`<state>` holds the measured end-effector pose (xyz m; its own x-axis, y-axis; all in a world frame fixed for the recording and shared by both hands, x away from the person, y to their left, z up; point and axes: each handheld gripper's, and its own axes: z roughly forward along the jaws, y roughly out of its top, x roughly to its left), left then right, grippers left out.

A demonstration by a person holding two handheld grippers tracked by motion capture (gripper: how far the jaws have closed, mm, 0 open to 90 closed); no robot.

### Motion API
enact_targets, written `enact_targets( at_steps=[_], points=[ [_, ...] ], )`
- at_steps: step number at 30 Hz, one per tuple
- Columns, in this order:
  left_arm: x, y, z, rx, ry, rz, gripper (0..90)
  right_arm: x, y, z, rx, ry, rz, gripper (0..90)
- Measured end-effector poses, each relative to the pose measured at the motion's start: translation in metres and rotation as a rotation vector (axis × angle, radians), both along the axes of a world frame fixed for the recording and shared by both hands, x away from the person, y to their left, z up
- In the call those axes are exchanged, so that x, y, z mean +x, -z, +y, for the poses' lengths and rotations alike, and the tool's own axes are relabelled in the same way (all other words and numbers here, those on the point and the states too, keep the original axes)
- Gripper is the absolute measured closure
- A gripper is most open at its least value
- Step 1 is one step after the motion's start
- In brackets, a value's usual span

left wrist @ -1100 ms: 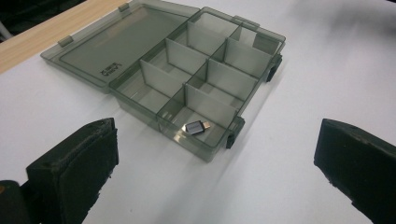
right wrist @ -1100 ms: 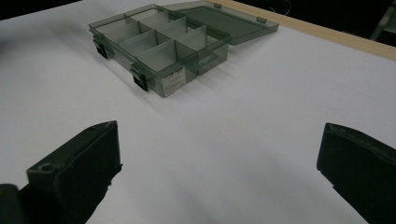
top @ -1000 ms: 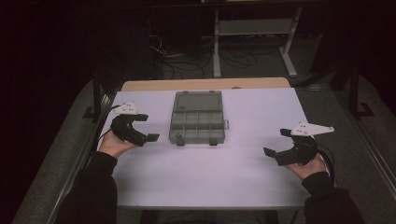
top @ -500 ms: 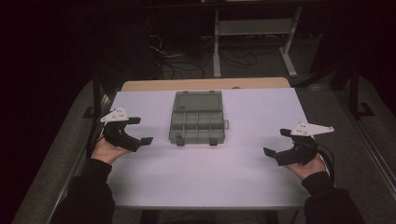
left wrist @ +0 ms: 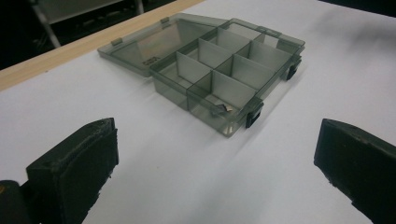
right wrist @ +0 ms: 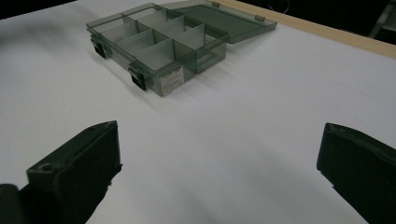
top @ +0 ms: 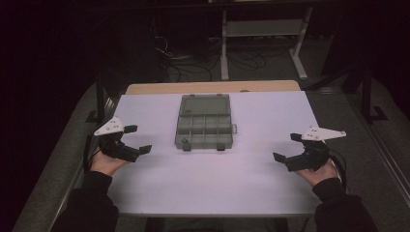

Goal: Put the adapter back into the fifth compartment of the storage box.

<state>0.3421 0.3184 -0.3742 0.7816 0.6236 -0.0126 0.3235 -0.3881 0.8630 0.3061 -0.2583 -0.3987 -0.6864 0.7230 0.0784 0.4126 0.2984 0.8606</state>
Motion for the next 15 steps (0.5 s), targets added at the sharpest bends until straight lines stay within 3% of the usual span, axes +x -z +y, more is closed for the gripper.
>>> enact_targets(
  at_steps=[8, 15],
  points=[
    [-0.014, 0.008, 0.019, -0.087, -0.072, -0.027, 0.0, 0.000, 0.001, 0.001, -0.006, 0.001, 0.008, 0.0],
    [-0.023, 0.013, 0.029, -0.100, -0.102, -0.035, 0.0, 0.000, 0.002, 0.000, -0.006, 0.007, 0.018, 0.0]
  ],
)
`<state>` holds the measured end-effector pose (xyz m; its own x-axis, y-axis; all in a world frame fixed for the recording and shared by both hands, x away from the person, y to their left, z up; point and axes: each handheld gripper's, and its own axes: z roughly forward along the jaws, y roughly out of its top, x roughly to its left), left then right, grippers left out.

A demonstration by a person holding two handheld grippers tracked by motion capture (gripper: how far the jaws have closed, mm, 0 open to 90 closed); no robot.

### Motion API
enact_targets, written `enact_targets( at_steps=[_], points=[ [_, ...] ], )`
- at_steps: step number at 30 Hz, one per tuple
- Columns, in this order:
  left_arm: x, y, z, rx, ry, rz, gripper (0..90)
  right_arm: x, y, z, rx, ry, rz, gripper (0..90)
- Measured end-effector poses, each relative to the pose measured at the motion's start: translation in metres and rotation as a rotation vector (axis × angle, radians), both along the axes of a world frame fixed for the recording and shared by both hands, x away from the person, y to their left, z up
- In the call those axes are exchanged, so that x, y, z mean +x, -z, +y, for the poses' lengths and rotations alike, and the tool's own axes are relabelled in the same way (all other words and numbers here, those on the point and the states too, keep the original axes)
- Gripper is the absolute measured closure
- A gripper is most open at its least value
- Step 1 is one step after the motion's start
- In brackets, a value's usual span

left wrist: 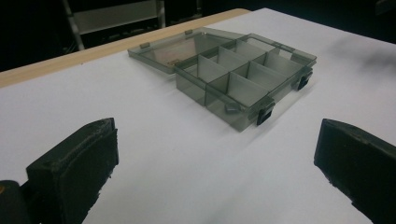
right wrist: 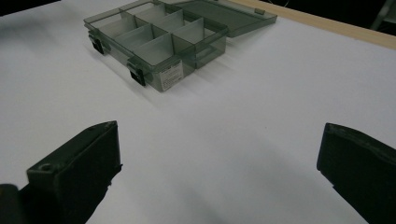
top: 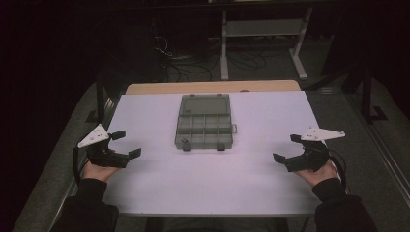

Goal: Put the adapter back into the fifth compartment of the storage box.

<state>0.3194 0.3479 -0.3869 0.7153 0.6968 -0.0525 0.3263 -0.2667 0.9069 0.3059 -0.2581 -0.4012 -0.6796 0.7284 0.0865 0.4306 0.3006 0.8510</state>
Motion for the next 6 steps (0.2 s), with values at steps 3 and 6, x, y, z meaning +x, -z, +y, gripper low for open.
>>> enact_targets(
  at_steps=[3, 6],
  points=[
    [-0.0002, 0.0004, 0.0015, 0.002, 0.002, -0.003, 0.0, 0.0002, 0.0006, 0.0003, -0.004, 0.002, 0.005, 0.0],
    [-0.0008, 0.0004, 0.0000, -0.004, 0.007, -0.003, 0.0, 0.0009, 0.0015, 0.0011, -0.016, 0.005, 0.012, 0.0]
  ],
)
